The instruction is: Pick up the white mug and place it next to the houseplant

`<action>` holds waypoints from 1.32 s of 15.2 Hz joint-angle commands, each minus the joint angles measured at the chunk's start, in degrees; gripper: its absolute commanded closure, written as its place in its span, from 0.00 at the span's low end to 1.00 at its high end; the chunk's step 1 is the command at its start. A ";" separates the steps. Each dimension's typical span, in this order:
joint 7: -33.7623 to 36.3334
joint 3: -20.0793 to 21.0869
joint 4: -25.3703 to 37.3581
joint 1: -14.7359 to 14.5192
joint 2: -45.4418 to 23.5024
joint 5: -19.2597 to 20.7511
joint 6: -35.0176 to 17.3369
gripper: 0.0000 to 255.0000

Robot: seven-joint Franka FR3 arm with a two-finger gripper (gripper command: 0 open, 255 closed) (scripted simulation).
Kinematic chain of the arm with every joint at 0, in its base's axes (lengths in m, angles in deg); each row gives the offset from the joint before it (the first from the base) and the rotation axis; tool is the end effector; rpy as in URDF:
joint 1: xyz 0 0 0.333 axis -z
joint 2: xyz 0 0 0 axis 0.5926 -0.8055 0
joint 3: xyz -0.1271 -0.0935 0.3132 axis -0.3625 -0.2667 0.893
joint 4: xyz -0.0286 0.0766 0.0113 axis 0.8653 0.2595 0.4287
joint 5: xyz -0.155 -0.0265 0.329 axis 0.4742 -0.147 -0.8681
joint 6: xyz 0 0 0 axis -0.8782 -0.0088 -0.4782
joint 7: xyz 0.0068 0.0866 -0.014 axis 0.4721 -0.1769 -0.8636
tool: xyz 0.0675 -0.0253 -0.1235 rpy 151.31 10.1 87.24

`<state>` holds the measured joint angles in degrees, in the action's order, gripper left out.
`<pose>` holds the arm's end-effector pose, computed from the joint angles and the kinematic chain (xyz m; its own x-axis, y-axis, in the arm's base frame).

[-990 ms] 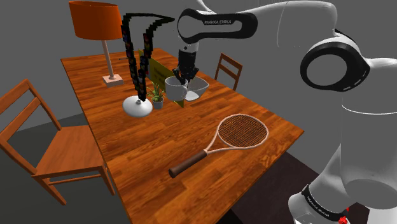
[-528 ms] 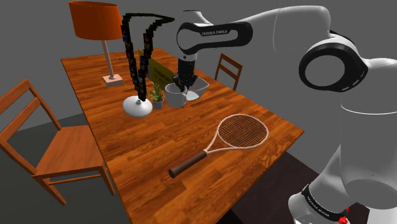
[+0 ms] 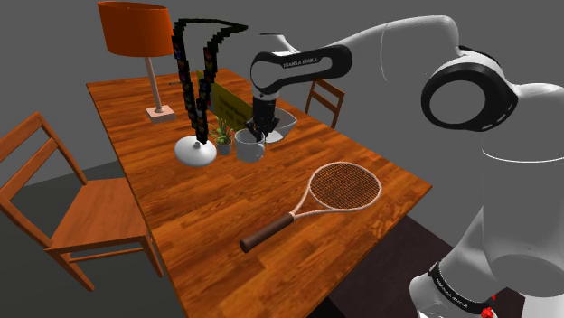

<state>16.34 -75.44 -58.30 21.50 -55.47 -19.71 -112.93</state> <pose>0.6704 0.1546 0.4021 0.9971 -0.0719 -0.0238 -0.0730 -0.9960 -0.0506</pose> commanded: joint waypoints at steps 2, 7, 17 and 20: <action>-0.17 0.03 -1.33 0.02 -0.65 -0.09 -2.02 1.00; -0.41 0.10 -3.29 0.02 -1.89 -0.25 -5.22 1.00; -0.89 0.29 -6.06 0.07 -5.14 -0.62 -11.22 1.00; -0.97 0.32 -6.39 0.08 -5.79 -0.69 -12.20 1.00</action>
<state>15.41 -75.12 -64.69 21.56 -61.06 -20.38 -124.88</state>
